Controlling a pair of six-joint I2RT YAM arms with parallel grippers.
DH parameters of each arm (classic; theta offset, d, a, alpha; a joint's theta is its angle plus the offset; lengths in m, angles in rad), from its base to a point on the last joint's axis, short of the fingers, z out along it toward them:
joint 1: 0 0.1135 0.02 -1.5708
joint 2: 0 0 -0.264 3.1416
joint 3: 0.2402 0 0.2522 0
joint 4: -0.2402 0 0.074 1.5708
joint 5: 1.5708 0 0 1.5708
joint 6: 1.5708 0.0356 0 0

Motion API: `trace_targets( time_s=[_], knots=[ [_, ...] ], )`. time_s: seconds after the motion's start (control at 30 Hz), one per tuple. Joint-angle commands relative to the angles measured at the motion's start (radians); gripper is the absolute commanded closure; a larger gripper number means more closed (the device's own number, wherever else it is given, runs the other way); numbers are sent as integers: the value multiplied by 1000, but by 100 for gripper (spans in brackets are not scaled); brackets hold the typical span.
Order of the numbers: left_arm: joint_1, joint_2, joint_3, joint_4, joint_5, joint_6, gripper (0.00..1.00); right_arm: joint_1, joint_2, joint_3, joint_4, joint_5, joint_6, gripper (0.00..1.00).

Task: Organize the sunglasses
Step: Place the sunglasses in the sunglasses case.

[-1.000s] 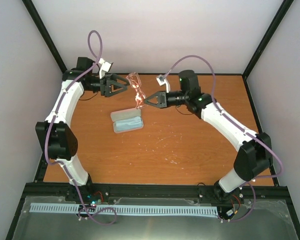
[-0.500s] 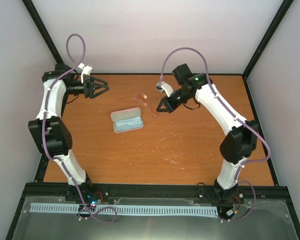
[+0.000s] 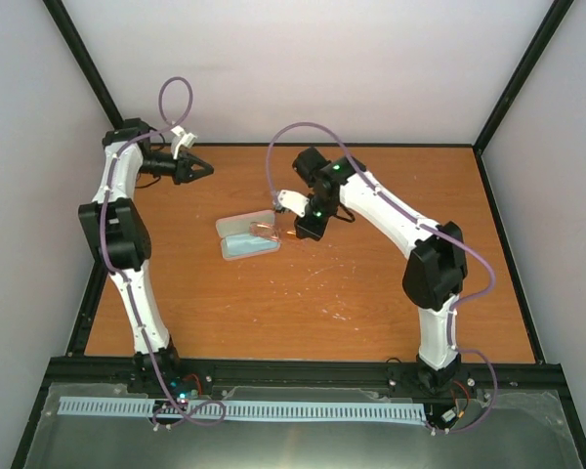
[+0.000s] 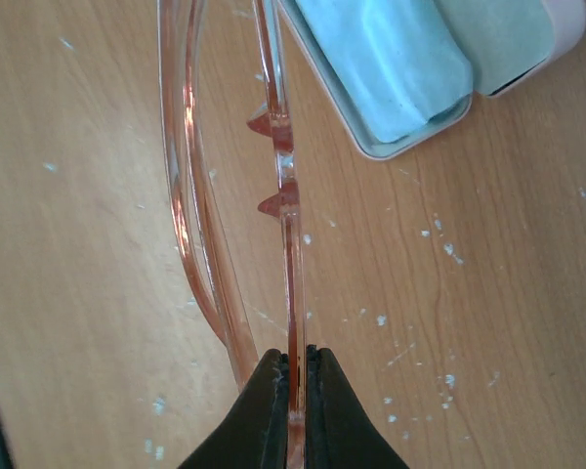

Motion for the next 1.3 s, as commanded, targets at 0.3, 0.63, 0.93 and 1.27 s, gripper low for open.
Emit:
trace_targets(
  time_s=[0.3, 0.63, 0.93, 1.27],
  knots=[
    [-7, 2, 6, 49, -150, 60, 83, 117, 102, -4, 350, 457, -163, 97],
    [-5, -105, -162, 119, -120, 26, 83, 166, -52, -301, 524, 491, -188, 97],
    [-6, -146, -230, 163, -104, -8, 83, 216, -60, -379, 729, 590, -218, 97],
    [0, -193, -304, 219, -94, -38, 83, 242, -42, -449, 879, 619, -321, 97]
  ],
)
